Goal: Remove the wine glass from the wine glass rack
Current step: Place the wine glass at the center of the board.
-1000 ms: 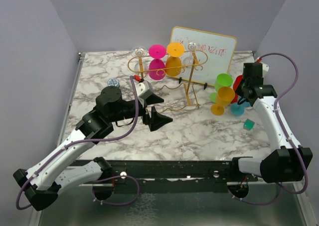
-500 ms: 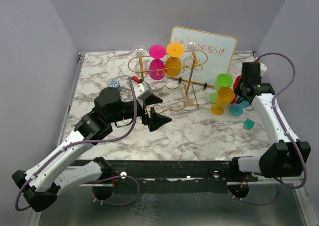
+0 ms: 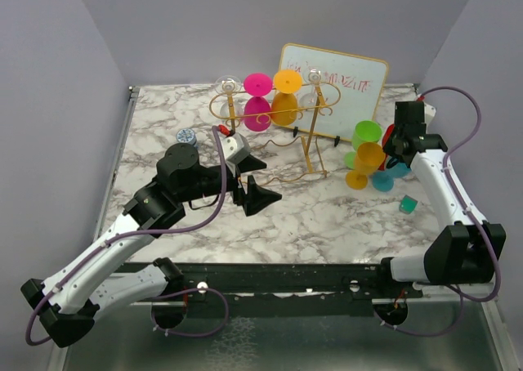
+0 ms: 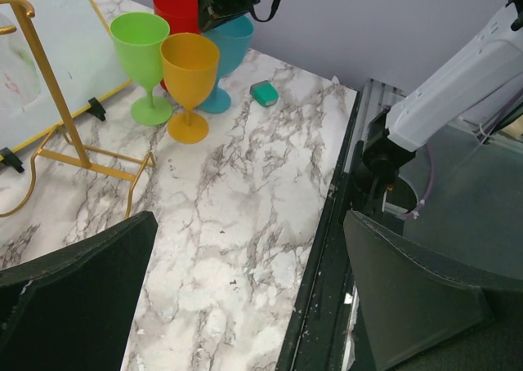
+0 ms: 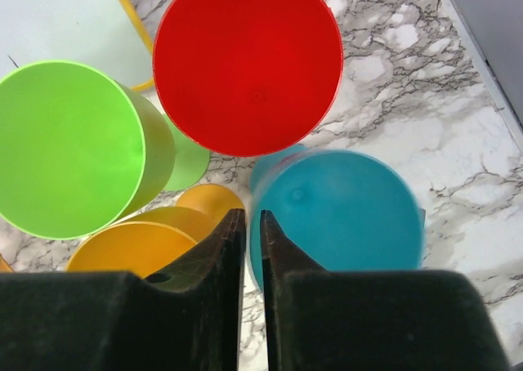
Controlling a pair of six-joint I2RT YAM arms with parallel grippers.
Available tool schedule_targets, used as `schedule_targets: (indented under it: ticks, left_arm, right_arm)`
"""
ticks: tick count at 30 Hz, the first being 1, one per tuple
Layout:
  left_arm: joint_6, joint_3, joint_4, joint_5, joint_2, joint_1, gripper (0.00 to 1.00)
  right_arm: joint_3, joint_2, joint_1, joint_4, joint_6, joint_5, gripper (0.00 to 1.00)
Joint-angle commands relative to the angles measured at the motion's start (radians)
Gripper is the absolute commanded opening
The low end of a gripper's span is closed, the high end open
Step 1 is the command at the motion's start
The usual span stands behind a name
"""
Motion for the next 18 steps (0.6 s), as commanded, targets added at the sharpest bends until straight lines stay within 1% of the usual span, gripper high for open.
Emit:
schedule_targets:
  ticks: [1,4,11,15,18]
  left_arm:
    - [0.007,-0.009,-0.017,-0.017,0.001,0.000,0.99]
    - [0.010,-0.006,-0.017,-0.019,0.012,0.001,0.99]
    - [0.006,-0.012,-0.020,-0.020,0.015,0.001,0.99]
    - [0.009,-0.012,-0.020,-0.020,0.012,0.001,0.99]
    - [0.011,-0.008,-0.021,-0.022,0.013,0.001,0.99]
  right_arm:
    - [0.024,0.009,-0.005,0.009,0.009,0.023,0.20]
    - [0.024,0.000,-0.005,-0.001,0.009,0.018,0.23]
    - [0.023,-0.014,-0.005,-0.012,0.001,0.003,0.24]
    - [0.027,-0.024,-0.005,-0.014,-0.003,-0.011,0.28]
    - [0.040,-0.025,-0.005,-0.031,-0.004,-0.023,0.28]
